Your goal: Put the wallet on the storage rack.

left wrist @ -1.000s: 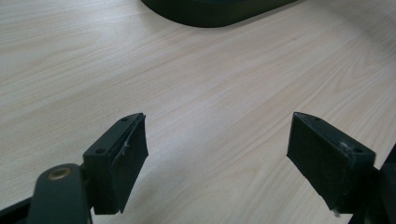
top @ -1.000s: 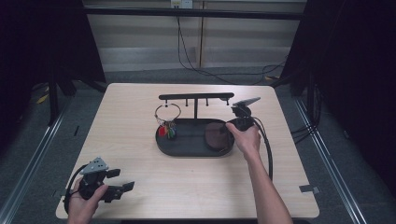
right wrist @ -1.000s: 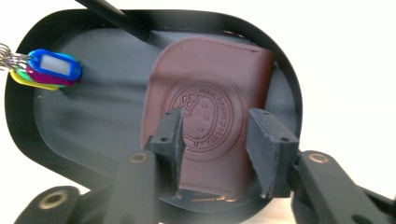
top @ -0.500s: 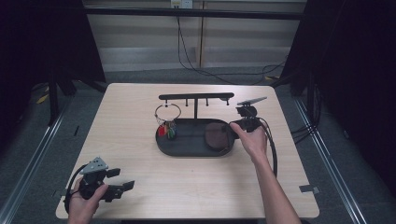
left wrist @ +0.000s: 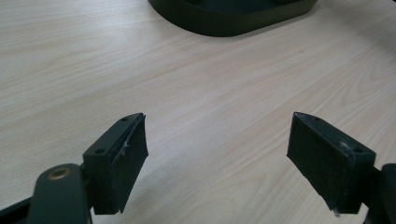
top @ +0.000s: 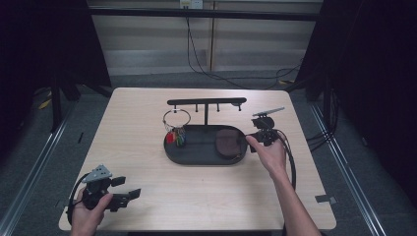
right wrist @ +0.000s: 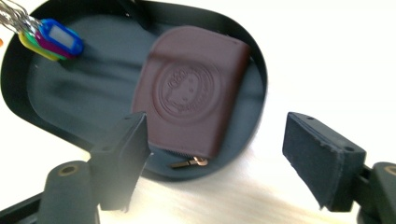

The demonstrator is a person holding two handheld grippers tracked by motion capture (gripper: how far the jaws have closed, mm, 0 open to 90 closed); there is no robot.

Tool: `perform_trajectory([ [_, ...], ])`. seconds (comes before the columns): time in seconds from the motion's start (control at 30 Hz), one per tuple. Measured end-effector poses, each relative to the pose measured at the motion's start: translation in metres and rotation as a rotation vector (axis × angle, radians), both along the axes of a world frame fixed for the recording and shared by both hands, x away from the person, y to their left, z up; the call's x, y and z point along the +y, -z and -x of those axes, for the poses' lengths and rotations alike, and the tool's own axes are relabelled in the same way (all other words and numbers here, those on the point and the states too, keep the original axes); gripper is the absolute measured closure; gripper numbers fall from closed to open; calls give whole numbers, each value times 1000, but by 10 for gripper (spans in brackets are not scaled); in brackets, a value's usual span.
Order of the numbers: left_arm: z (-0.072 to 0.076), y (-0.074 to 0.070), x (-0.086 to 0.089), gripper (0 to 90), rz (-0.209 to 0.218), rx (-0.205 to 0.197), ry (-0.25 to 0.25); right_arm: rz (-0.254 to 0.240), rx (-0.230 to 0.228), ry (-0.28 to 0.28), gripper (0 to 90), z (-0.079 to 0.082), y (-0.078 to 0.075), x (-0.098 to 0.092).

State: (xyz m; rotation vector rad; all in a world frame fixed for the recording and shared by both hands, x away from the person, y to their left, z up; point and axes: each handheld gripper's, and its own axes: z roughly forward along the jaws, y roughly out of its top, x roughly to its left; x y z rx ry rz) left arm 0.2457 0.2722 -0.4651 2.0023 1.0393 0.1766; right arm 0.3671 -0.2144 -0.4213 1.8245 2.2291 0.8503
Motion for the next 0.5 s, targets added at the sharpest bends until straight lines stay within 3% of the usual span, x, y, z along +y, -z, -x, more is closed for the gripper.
perform_trajectory([
  [0.3, 0, 0, 0, 199, 7, 3, -20, -6, -55, 4, 192, 26, -2, -15],
  [0.5, 0, 0, 1, 199, 11, 2, -29, -17, -102, -2, 191, 51, 8, -22],
])
